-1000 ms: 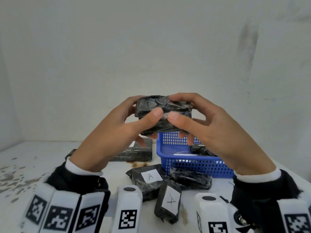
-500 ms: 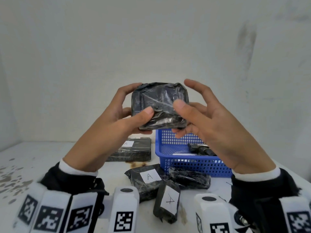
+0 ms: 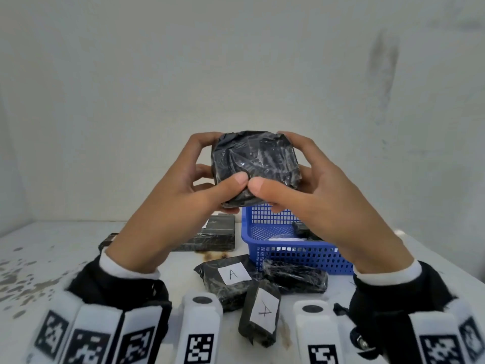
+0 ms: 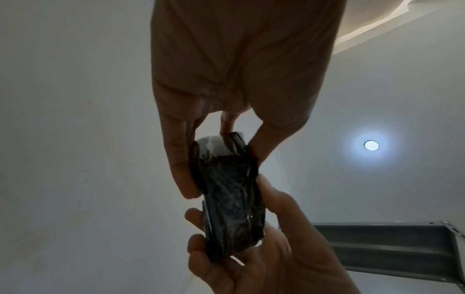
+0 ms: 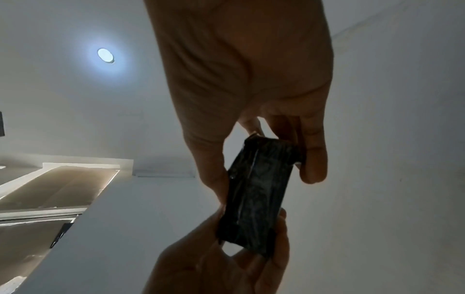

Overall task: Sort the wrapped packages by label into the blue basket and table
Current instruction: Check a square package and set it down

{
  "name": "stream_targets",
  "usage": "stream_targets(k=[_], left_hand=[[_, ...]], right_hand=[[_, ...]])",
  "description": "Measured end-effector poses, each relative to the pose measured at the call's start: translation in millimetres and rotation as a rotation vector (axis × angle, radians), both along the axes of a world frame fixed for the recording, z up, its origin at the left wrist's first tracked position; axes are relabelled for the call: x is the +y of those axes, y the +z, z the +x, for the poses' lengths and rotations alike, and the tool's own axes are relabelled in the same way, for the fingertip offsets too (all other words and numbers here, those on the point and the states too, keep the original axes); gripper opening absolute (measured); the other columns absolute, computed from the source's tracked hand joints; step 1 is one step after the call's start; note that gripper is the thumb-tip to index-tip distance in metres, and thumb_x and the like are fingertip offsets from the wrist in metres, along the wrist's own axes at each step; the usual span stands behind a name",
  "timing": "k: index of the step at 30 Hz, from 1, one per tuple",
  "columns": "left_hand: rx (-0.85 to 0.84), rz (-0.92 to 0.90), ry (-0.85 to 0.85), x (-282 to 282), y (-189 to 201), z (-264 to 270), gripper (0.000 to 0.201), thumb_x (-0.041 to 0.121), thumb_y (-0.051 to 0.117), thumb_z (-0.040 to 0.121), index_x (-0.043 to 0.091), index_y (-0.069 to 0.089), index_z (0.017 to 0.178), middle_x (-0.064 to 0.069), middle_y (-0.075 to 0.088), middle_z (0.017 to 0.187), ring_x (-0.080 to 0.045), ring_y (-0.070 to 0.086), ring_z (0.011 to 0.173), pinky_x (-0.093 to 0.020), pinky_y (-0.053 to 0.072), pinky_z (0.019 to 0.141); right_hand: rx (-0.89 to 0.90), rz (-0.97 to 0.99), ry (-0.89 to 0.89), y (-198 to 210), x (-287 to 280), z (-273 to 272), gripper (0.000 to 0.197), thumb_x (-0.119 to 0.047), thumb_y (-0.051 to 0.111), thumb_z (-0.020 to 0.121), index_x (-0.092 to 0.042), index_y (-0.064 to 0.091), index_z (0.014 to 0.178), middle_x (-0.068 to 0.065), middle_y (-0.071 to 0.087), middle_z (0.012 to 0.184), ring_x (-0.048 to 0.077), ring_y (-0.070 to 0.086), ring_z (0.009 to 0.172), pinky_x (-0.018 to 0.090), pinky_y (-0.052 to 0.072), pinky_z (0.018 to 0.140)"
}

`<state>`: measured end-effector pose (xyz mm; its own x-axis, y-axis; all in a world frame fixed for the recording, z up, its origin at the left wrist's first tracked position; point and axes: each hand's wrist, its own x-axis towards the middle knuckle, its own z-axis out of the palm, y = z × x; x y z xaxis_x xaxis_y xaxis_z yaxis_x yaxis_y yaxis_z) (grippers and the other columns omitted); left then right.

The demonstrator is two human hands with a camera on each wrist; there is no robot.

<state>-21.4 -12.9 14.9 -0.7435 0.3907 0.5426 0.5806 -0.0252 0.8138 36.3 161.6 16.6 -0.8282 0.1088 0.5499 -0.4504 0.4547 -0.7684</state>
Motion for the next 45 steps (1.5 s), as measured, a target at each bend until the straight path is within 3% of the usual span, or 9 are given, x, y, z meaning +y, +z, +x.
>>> stream_targets(k=[4, 10, 17, 21, 24, 32, 36, 41, 45], left_hand=[[-0.015, -0.022, 0.001, 0, -1, -5, 0.056, 0.036, 0.068, 0.072, 0.042, 0.050, 0.125, -0.011, 0.068, 0.112, -0.025, 0.073, 0.090, -0.050, 0.054, 0.090], [-0.009, -0.037, -0.026, -7, 1, -5, 0.053, 0.037, 0.066, 0.074, 0.040, 0.053, 0.125, -0.010, 0.069, 0.112, -0.024, 0.072, 0.093, -0.047, 0.053, 0.094], [-0.005, 0.021, 0.050, -4, 2, -2, 0.039, 0.047, 0.072, 0.077, 0.035, 0.059, 0.111, -0.012, 0.071, 0.094, -0.022, 0.072, 0.078, -0.043, 0.059, 0.079], [0.006, 0.087, 0.103, 0, 3, 1, 0.021, 0.037, 0.065, 0.082, 0.030, 0.061, 0.102, -0.020, 0.071, 0.090, -0.021, 0.072, 0.067, -0.037, 0.060, 0.062], [0.029, 0.101, 0.123, 2, 2, 0, 0.009, 0.030, 0.062, 0.089, 0.028, 0.060, 0.098, -0.019, 0.071, 0.086, -0.018, 0.069, 0.059, -0.032, 0.056, 0.054], [0.028, 0.028, 0.072, 0, 2, 1, 0.030, 0.047, 0.055, 0.081, 0.032, 0.057, 0.106, -0.003, 0.073, 0.082, -0.016, 0.070, 0.066, -0.033, 0.055, 0.050], [0.019, 0.040, 0.038, -1, 3, 2, 0.029, 0.043, 0.057, 0.080, 0.027, 0.059, 0.104, 0.000, 0.070, 0.073, -0.012, 0.066, 0.056, -0.035, 0.057, 0.053], [0.056, 0.076, 0.079, 2, 2, 4, 0.025, 0.049, 0.060, 0.072, 0.029, 0.058, 0.087, -0.011, 0.071, 0.077, -0.016, 0.065, 0.051, -0.032, 0.053, 0.046], [0.077, 0.081, 0.099, 7, -1, 3, 0.025, 0.051, 0.059, 0.075, 0.028, 0.056, 0.084, -0.017, 0.069, 0.077, -0.017, 0.063, 0.046, -0.029, 0.050, 0.042]], right_hand=[[-0.034, 0.011, 0.013, -1, 1, -4, 0.064, -0.049, 0.071, 0.077, -0.054, 0.041, 0.133, -0.014, 0.074, 0.106, 0.010, 0.072, 0.093, 0.037, 0.055, 0.096], [-0.043, -0.046, 0.059, 1, 4, -3, 0.050, -0.030, 0.069, 0.091, -0.044, 0.044, 0.131, -0.001, 0.077, 0.103, 0.025, 0.075, 0.086, 0.043, 0.057, 0.093], [-0.047, -0.035, 0.094, -2, 3, -6, 0.043, -0.028, 0.063, 0.096, -0.045, 0.044, 0.131, -0.004, 0.077, 0.104, 0.024, 0.075, 0.089, 0.045, 0.056, 0.094], [-0.074, -0.014, 0.092, 0, -1, -2, 0.040, -0.045, 0.062, 0.090, -0.053, 0.042, 0.123, -0.009, 0.075, 0.105, 0.015, 0.075, 0.071, 0.023, 0.057, 0.070], [-0.088, -0.003, 0.081, 0, -3, -2, 0.038, -0.040, 0.061, 0.094, -0.052, 0.041, 0.123, -0.010, 0.074, 0.105, 0.013, 0.071, 0.062, 0.021, 0.053, 0.056], [-0.044, -0.030, 0.055, 1, -1, 0, 0.035, -0.038, 0.064, 0.092, -0.045, 0.046, 0.121, -0.002, 0.074, 0.100, 0.018, 0.072, 0.061, 0.022, 0.057, 0.062], [-0.031, -0.016, 0.039, 2, -2, 3, 0.033, -0.041, 0.065, 0.090, -0.046, 0.047, 0.118, -0.001, 0.074, 0.100, 0.022, 0.072, 0.057, 0.025, 0.055, 0.051], [0.001, 0.019, -0.006, 2, 0, 2, 0.026, -0.046, 0.065, 0.089, -0.048, 0.055, 0.113, -0.005, 0.075, 0.085, 0.017, 0.058, 0.041, 0.012, 0.041, 0.043], [0.003, -0.003, -0.017, 1, 2, -1, 0.020, -0.045, 0.063, 0.091, -0.042, 0.058, 0.110, -0.002, 0.070, 0.068, 0.013, 0.052, 0.036, 0.015, 0.039, 0.039]])
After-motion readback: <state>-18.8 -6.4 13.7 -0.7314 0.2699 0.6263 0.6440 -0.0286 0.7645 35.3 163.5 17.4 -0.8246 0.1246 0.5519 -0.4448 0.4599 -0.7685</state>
